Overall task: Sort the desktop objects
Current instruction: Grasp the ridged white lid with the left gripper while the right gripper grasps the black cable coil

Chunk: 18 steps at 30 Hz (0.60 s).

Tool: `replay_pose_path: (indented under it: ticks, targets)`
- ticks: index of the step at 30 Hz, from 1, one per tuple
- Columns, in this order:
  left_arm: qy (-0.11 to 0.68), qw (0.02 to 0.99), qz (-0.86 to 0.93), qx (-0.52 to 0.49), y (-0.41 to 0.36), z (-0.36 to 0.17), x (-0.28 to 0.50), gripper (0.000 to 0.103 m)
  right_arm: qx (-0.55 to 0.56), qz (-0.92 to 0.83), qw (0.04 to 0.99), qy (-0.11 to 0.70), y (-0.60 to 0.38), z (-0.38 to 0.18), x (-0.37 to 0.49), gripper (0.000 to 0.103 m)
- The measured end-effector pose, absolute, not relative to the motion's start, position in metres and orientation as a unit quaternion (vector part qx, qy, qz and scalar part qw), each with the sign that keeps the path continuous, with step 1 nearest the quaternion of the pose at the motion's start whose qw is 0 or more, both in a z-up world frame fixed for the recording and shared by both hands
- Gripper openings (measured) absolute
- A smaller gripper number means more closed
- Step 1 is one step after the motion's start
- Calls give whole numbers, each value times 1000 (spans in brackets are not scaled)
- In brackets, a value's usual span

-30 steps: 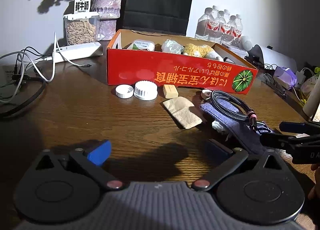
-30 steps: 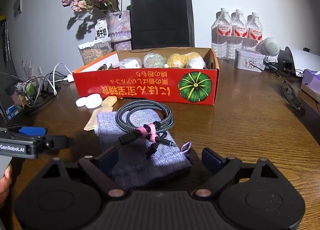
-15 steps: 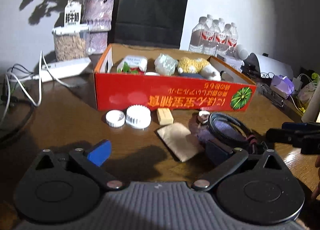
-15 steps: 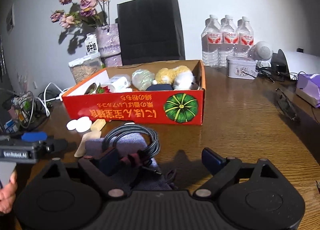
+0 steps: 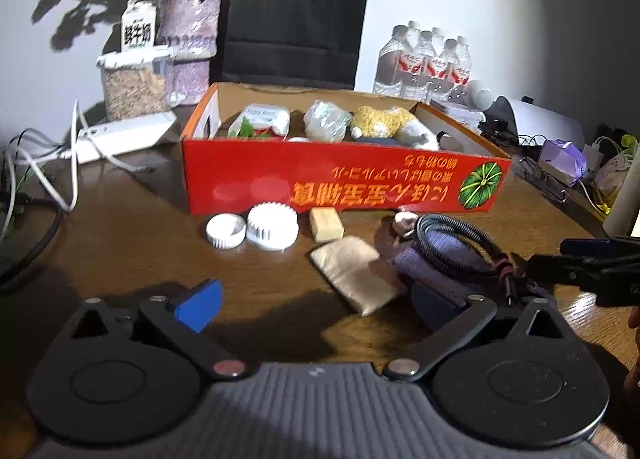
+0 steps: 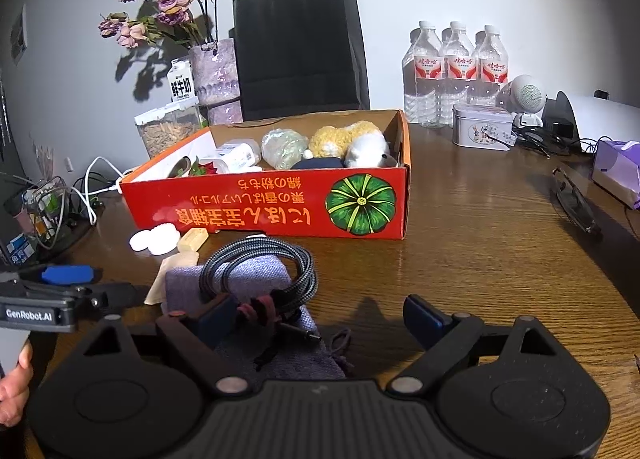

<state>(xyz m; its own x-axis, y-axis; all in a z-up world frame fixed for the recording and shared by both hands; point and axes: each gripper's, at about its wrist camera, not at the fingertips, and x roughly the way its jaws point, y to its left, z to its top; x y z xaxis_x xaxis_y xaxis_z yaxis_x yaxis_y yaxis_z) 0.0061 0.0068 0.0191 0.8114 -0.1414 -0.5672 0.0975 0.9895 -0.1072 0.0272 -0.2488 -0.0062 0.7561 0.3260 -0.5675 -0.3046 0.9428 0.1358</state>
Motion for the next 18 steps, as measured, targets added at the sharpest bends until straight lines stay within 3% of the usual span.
replay_pose_path:
  ticks: [14, 18]
  targets:
    - [292, 949, -115, -19, -3, 22, 53, 101, 14, 189, 933, 307, -238, -2, 55, 89]
    - [313, 943, -114, -18, 2, 20, 56, 95, 23, 222, 921, 320, -227, -1, 67, 89]
